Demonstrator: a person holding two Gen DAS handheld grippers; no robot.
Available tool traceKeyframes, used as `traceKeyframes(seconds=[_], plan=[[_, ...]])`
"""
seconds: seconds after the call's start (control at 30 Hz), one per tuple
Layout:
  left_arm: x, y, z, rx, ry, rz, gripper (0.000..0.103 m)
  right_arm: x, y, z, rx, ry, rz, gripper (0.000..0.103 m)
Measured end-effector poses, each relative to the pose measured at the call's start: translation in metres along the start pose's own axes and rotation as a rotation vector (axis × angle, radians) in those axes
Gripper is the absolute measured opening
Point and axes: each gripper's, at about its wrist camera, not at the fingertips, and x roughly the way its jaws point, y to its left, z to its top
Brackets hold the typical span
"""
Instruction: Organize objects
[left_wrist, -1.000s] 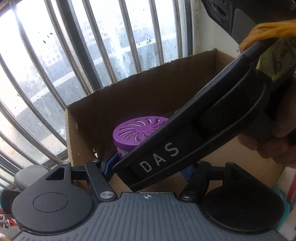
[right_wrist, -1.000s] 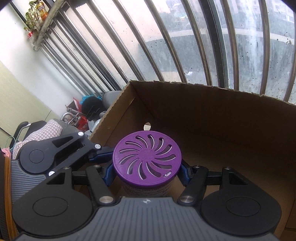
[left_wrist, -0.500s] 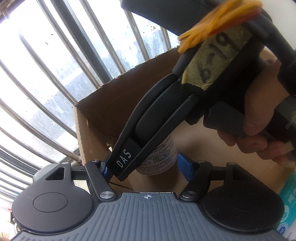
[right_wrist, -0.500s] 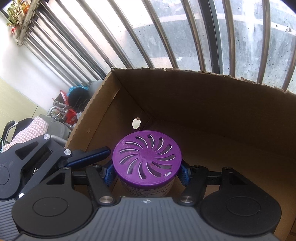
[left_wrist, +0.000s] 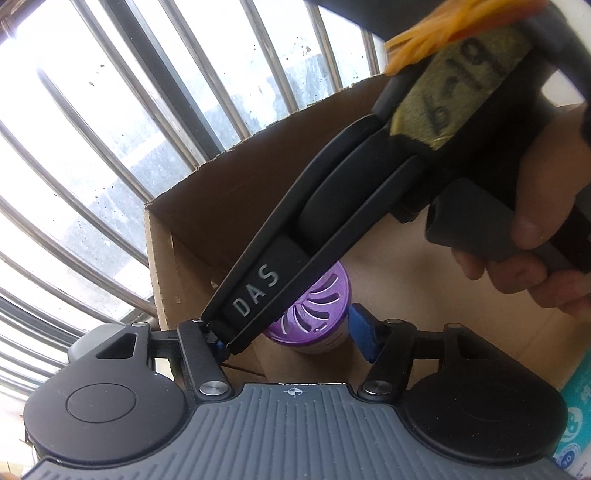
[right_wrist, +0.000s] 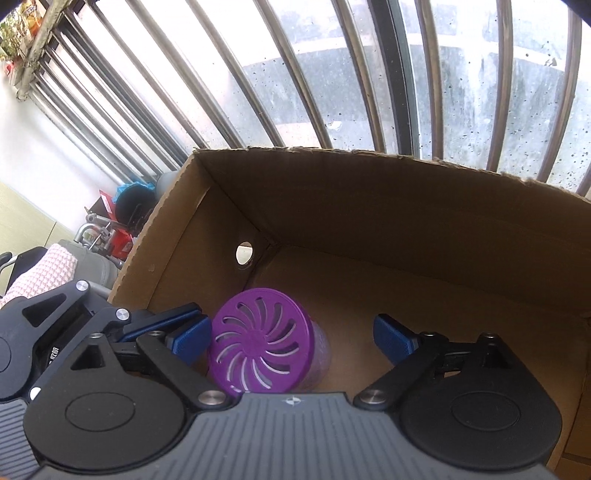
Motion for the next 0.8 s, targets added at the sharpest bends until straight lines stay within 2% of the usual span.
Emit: traceKeyframes(seconds=[0.2,0.37,0.43,0.5,0.6,0.8], plan=[[0.001,-0.008,-0.004,0.040,0.006,0.025,0.048,-0.012,-0.035,-0.012,0.139,-0.020,0.107,0.095],[0.000,-0.017,-0.006,0.101,0.020,0.059,0.046,-0.017,-0.057,-0.017,0.229,-0.050,0.204,0.090],[0.000,-0.018,-0.005,0.115,0.031,0.071,0.043,-0.015,-0.062,-0.018,0.252,-0.032,0.230,0.088],[0.000,-0.018,-0.003,0.123,0.035,0.075,0.042,-0.012,-0.063,-0.019,0.265,-0.017,0.249,0.086],[0.000,-0.010,-0.001,0.078,0.035,0.063,0.042,-0.011,-0.066,-0.019,0.277,-0.018,0.269,0.086],[0.003,0.000,-0.008,0.080,0.036,0.126,0.041,-0.009,-0.066,-0.020,0.276,-0.022,0.305,0.086]])
